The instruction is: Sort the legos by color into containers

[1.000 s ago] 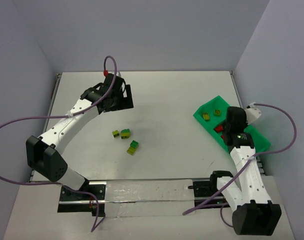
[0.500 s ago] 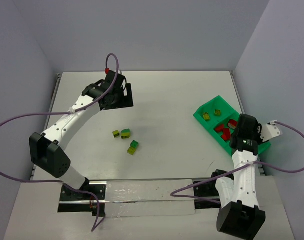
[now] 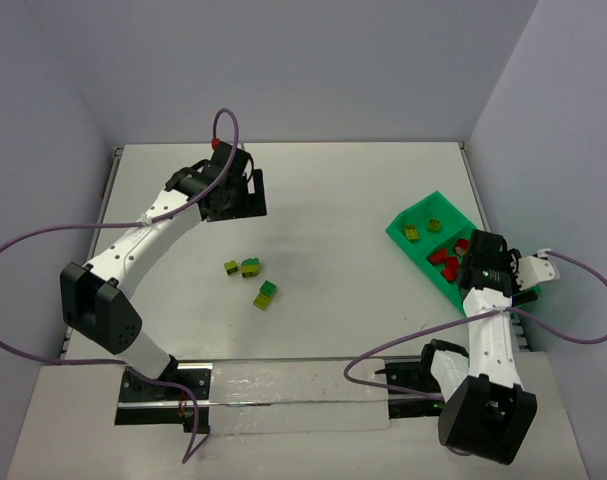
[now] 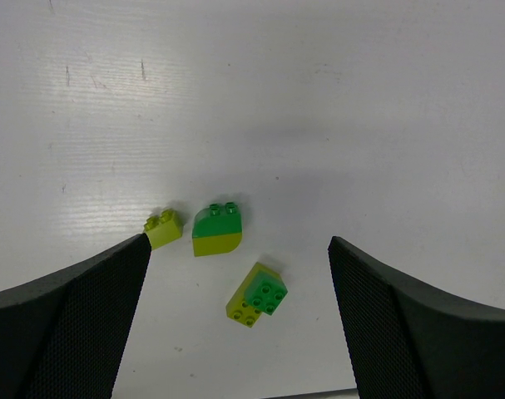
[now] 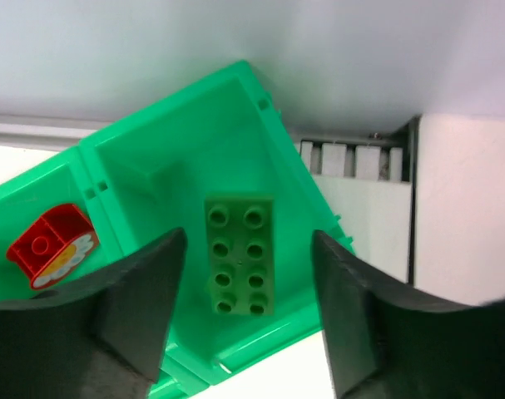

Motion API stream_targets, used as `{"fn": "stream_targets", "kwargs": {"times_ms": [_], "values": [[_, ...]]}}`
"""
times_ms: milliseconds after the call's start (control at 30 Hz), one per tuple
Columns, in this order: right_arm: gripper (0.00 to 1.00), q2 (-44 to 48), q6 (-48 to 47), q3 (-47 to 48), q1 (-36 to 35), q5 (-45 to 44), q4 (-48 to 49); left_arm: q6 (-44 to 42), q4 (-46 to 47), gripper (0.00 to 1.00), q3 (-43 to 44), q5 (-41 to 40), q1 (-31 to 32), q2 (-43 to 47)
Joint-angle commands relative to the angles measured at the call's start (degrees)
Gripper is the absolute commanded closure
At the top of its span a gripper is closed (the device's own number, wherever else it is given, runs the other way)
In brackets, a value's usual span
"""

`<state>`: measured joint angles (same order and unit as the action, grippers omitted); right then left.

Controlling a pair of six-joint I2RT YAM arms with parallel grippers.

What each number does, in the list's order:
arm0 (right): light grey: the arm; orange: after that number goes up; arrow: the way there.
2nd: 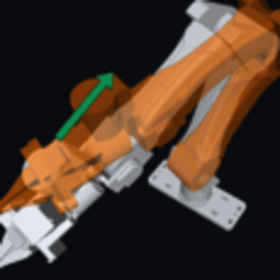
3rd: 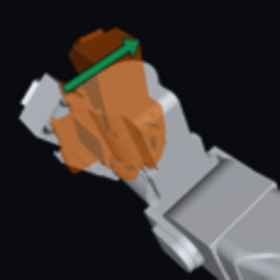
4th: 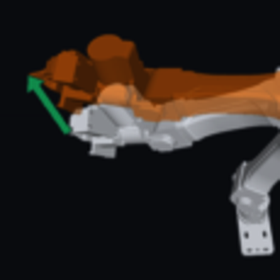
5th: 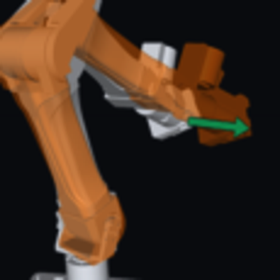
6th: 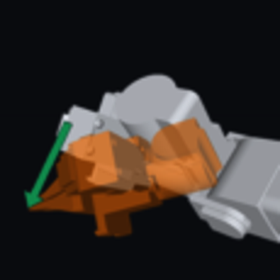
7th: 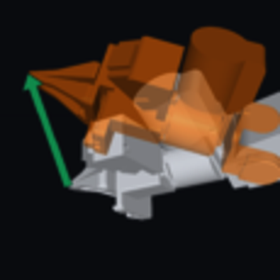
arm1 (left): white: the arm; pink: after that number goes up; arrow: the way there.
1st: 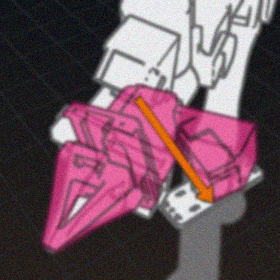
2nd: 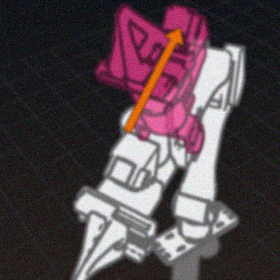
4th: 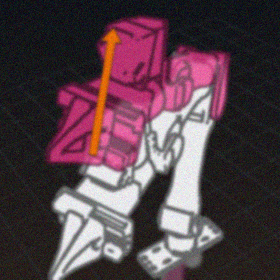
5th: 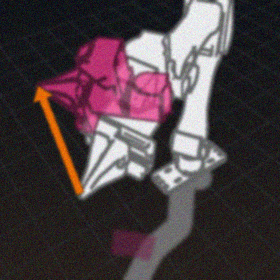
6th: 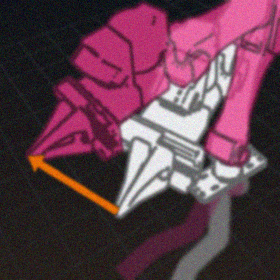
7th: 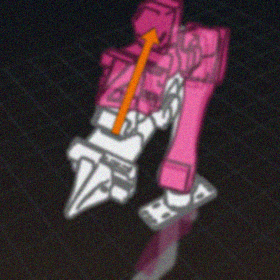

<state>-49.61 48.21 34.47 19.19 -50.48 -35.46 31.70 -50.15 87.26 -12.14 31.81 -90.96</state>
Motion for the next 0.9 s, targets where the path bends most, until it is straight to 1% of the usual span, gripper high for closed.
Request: {"fn": "stream_targets", "kwargs": {"times_ms": [0,200,300,333,367,400,467,533,600,633,667,767,867], "values": [[0.19,-1.4,3.2,1.9,0.4,-3.2,0.8,-1.0,-0.7,0.05,2.8,-0.2,-0.2,0.5],[0.16,0.7,-3.8,2.5,0.4,1.2,4.9,-0.3,-0.3,0.05,2.2,0.0,-0.2,0.7],[0.16,1.3,-10.4,5.1,0.3,10.1,7.3,0.0,-0.2,0.05,0.9,-1.0,-0.2,1.3],[0.16,1.5,-12.0,5.7,0.2,17.4,8.1,0.3,-0.6,0.05,0.0,-1.1,-0.3,1.4],[0.17,1.6,-12.1,6.3,0.0,17.6,8.6,0.3,-0.6,0.05,0.0,-1.3,-0.2,1.4],[0.17,1.9,-14.2,6.9,-0.5,21.3,9.0,0.6,-0.5,0.05,-0.7,-1.4,-0.2,1.8],[0.17,3.1,-18.1,7.6,-4.2,33.4,11.7,1.0,0.6,0.05,-5.2,-1.8,-0.2,2.6],[0.17,4.4,-22.0,7.4,-11.6,37.9,13.3,1.6,1.7,0.05,-8.9,-0.5,-0.4,3.1],[0.17,4.7,-23.8,7.7,-19.6,38.5,14.0,3.1,2.2,0.05,-11.5,1.0,-1.2,3.3],[0.17,4.3,-24.6,8.2,-26.2,37.5,13.1,4.1,2.8,0.05,-13.2,2.1,-1.4,3.6],[0.17,3.4,-24.9,8.7,-30.5,36.9,12.3,4.8,2.9,0.05,-14.4,2.7,-1.5,3.9],[0.17,-2.1,-24.9,11.7,-43.8,35.5,9.2,7.4,3.9,0.05,-17.1,2.6,-1.7,4.1],[0.17,-7.3,-25.3,13.0,-52.5,34.4,8.0,8.8,4.6,0.06,-18.6,2.9,-1.7,3.3]]}}
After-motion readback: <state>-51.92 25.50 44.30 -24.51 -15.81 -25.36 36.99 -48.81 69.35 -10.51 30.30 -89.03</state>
